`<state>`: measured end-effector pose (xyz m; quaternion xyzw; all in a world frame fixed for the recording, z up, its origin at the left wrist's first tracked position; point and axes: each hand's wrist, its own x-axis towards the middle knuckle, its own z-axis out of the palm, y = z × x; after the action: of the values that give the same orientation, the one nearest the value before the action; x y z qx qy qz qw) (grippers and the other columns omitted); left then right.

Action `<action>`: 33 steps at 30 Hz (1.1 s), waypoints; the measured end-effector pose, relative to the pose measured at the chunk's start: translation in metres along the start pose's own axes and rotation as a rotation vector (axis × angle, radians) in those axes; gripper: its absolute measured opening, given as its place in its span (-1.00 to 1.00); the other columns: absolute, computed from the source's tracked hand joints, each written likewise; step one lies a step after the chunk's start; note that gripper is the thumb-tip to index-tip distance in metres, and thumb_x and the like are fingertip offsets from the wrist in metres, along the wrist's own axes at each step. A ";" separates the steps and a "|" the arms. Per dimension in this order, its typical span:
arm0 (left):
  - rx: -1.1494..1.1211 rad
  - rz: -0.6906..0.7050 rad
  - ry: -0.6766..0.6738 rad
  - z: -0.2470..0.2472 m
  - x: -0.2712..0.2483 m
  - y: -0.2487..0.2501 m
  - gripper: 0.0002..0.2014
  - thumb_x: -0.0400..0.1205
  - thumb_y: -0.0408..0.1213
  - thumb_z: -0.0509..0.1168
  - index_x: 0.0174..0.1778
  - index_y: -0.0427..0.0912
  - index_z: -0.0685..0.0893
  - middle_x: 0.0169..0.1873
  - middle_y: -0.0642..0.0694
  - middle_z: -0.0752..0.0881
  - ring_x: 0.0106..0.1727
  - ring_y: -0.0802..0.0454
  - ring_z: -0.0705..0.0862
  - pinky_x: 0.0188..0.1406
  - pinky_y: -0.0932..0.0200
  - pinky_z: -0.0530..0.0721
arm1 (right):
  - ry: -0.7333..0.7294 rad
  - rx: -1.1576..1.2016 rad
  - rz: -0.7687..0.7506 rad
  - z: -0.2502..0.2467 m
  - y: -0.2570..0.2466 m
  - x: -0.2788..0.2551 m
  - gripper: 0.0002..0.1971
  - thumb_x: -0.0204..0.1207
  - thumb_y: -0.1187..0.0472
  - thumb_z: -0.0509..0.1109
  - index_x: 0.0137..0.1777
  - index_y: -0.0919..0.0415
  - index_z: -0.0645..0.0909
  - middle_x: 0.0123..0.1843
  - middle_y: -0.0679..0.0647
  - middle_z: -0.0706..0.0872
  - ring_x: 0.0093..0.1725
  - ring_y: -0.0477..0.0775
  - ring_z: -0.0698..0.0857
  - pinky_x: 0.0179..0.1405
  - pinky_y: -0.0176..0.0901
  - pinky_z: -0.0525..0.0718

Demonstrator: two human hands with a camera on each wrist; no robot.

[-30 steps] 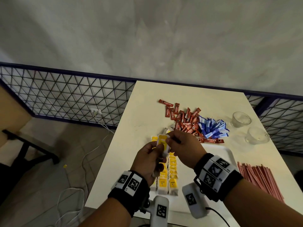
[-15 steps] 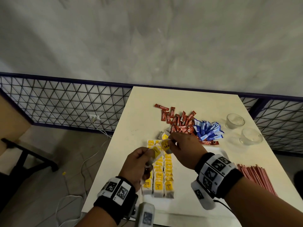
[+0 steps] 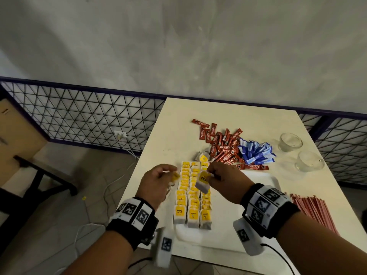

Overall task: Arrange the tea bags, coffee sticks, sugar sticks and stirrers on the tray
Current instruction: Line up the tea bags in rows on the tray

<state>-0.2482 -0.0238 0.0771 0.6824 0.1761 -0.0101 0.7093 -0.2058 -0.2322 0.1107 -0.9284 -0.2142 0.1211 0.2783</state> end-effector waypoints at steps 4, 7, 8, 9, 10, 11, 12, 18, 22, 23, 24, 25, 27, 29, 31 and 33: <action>0.479 0.075 -0.267 -0.002 -0.005 -0.027 -0.86 0.54 -0.11 0.45 0.01 0.12 0.77 -0.28 0.19 0.77 -0.24 0.35 0.70 -0.13 0.38 0.65 | -0.127 0.044 0.035 0.020 0.003 -0.004 -0.88 0.62 0.03 0.28 -0.12 0.00 0.48 -0.33 -0.13 0.54 -0.31 -0.09 0.50 -0.35 -0.23 0.41; 0.637 0.035 -0.399 0.003 -0.007 -0.044 -0.73 0.41 0.07 0.41 -0.04 0.08 0.82 -0.12 0.07 0.82 0.00 0.15 0.75 0.12 0.10 0.67 | -0.186 0.113 0.078 0.038 0.008 -0.007 -0.88 0.60 0.01 0.31 -0.14 -0.02 0.52 -0.29 -0.12 0.60 -0.26 -0.07 0.58 -0.22 -0.16 0.55; 0.675 0.027 -0.394 0.004 -0.007 -0.049 -0.76 0.46 0.02 0.42 -0.03 0.04 0.82 -0.08 0.05 0.82 0.04 0.12 0.74 0.13 0.13 0.64 | -0.209 0.115 0.103 0.044 0.012 -0.008 -0.88 0.61 0.01 0.30 -0.14 -0.03 0.52 -0.26 -0.08 0.63 -0.20 -0.01 0.63 -0.16 -0.10 0.58; 0.710 0.014 -0.370 0.003 -0.008 -0.054 -0.80 0.52 -0.05 0.43 0.00 0.01 0.81 -0.01 0.03 0.81 0.10 0.10 0.72 0.15 0.19 0.62 | -0.236 0.108 0.129 0.051 0.018 -0.009 -0.87 0.62 0.01 0.28 -0.15 -0.04 0.51 -0.24 -0.06 0.64 -0.15 0.05 0.66 -0.13 -0.08 0.59; 0.740 0.003 -0.345 0.000 -0.008 -0.059 -0.84 0.57 -0.10 0.41 0.03 0.02 0.80 0.05 0.03 0.79 0.15 0.11 0.70 0.17 0.22 0.59 | -0.259 0.093 0.153 0.057 0.024 -0.010 -0.86 0.63 0.01 0.26 -0.17 -0.06 0.48 -0.24 -0.05 0.64 -0.12 0.09 0.67 -0.13 -0.08 0.58; 0.754 -0.015 -0.324 -0.004 -0.009 -0.066 -0.86 0.59 -0.11 0.39 0.02 0.05 0.78 0.09 0.04 0.78 0.17 0.12 0.68 0.20 0.20 0.59 | -0.284 0.078 0.181 0.064 0.031 -0.012 -0.84 0.64 0.00 0.25 -0.18 -0.08 0.45 -0.24 -0.05 0.63 -0.12 0.10 0.67 -0.17 -0.11 0.56; 0.750 -0.040 -0.309 -0.008 -0.010 -0.072 -0.90 0.60 -0.11 0.38 -0.01 0.10 0.75 0.10 0.05 0.77 0.18 0.12 0.68 0.21 0.16 0.61 | -0.305 0.065 0.215 0.069 0.039 -0.014 -0.84 0.65 -0.01 0.24 -0.17 -0.08 0.44 -0.23 -0.04 0.62 -0.12 0.11 0.67 -0.20 -0.15 0.53; 0.766 -0.091 -0.227 -0.026 -0.013 -0.091 -0.89 0.58 -0.13 0.41 -0.18 0.22 0.65 0.02 0.06 0.78 0.13 0.09 0.70 0.18 0.09 0.66 | -0.348 0.119 0.335 0.092 0.055 -0.024 -0.89 0.65 0.01 0.24 -0.08 -0.02 0.49 -0.24 -0.02 0.64 -0.13 0.13 0.70 -0.29 -0.17 0.55; 0.848 -0.104 -0.159 -0.033 -0.017 -0.096 -0.89 0.60 -0.11 0.38 -0.22 0.22 0.64 -0.03 0.08 0.78 0.07 0.10 0.71 0.02 0.27 0.61 | -0.345 0.157 0.268 0.103 0.036 -0.011 -0.93 0.63 0.06 0.26 -0.05 0.00 0.51 -0.16 0.02 0.67 -0.11 0.12 0.68 -0.18 -0.12 0.60; 0.867 -0.104 -0.161 -0.033 -0.019 -0.096 -0.91 0.60 -0.10 0.37 -0.19 0.21 0.65 -0.02 0.07 0.78 0.06 0.10 0.70 -0.01 0.31 0.59 | -0.346 0.158 0.256 0.107 0.031 -0.007 -0.94 0.63 0.06 0.26 -0.04 0.00 0.52 -0.14 0.03 0.67 -0.12 0.12 0.67 -0.18 -0.11 0.61; 0.870 -0.107 -0.156 -0.034 -0.020 -0.096 -0.95 0.61 -0.09 0.37 -0.15 0.19 0.66 -0.01 0.06 0.78 0.07 0.10 0.70 -0.01 0.32 0.58 | -0.354 0.157 0.250 0.111 0.026 -0.003 -0.94 0.63 0.07 0.26 -0.03 0.00 0.52 -0.12 0.04 0.66 -0.13 0.11 0.65 -0.21 -0.12 0.60; 0.864 -0.113 -0.146 -0.035 -0.020 -0.096 -0.97 0.61 -0.10 0.36 -0.10 0.16 0.69 0.00 0.04 0.78 0.07 0.09 0.70 0.00 0.31 0.59 | -0.366 0.150 0.248 0.116 0.022 0.001 -0.94 0.63 0.06 0.26 -0.01 0.00 0.53 -0.11 0.04 0.65 -0.14 0.10 0.63 -0.23 -0.14 0.59; 0.857 -0.123 -0.124 -0.039 -0.019 -0.097 -0.93 0.61 -0.10 0.36 -0.04 0.10 0.72 0.00 0.02 0.78 0.07 0.08 0.70 0.04 0.26 0.63 | -0.388 0.126 0.247 0.126 0.015 0.006 -0.90 0.62 0.07 0.26 0.02 0.04 0.54 -0.09 0.09 0.68 -0.10 0.14 0.65 -0.19 -0.13 0.59; 0.854 -0.127 -0.119 -0.044 -0.018 -0.099 -0.90 0.61 -0.10 0.36 0.00 0.08 0.73 0.00 0.01 0.78 0.06 0.08 0.71 0.05 0.23 0.65 | -0.389 0.098 0.254 0.133 0.011 0.009 -0.85 0.62 0.10 0.25 0.09 0.11 0.56 -0.02 0.13 0.70 -0.08 0.17 0.63 -0.20 -0.13 0.55; 0.865 -0.131 -0.126 -0.048 -0.018 -0.099 -0.90 0.62 -0.08 0.34 0.00 0.09 0.72 -0.01 0.01 0.78 0.04 0.08 0.71 0.04 0.21 0.66 | -0.357 0.066 0.263 0.138 0.009 0.011 -0.84 0.60 0.12 0.26 0.11 0.12 0.58 -0.04 0.11 0.67 -0.12 0.11 0.55 -0.21 -0.20 0.43; 0.871 -0.133 -0.136 -0.051 -0.017 -0.101 -0.90 0.62 -0.06 0.33 0.00 0.11 0.72 -0.03 0.01 0.79 0.01 0.08 0.71 0.04 0.18 0.68 | -0.291 0.043 0.266 0.141 0.010 0.013 -0.85 0.56 0.15 0.28 0.06 0.09 0.62 -0.09 0.05 0.63 -0.13 0.09 0.52 -0.21 -0.25 0.39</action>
<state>-0.3021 0.0151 -0.0160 0.9026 0.1519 -0.1737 0.3635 -0.2397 -0.1681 -0.0109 -0.9150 -0.1251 0.2942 0.2460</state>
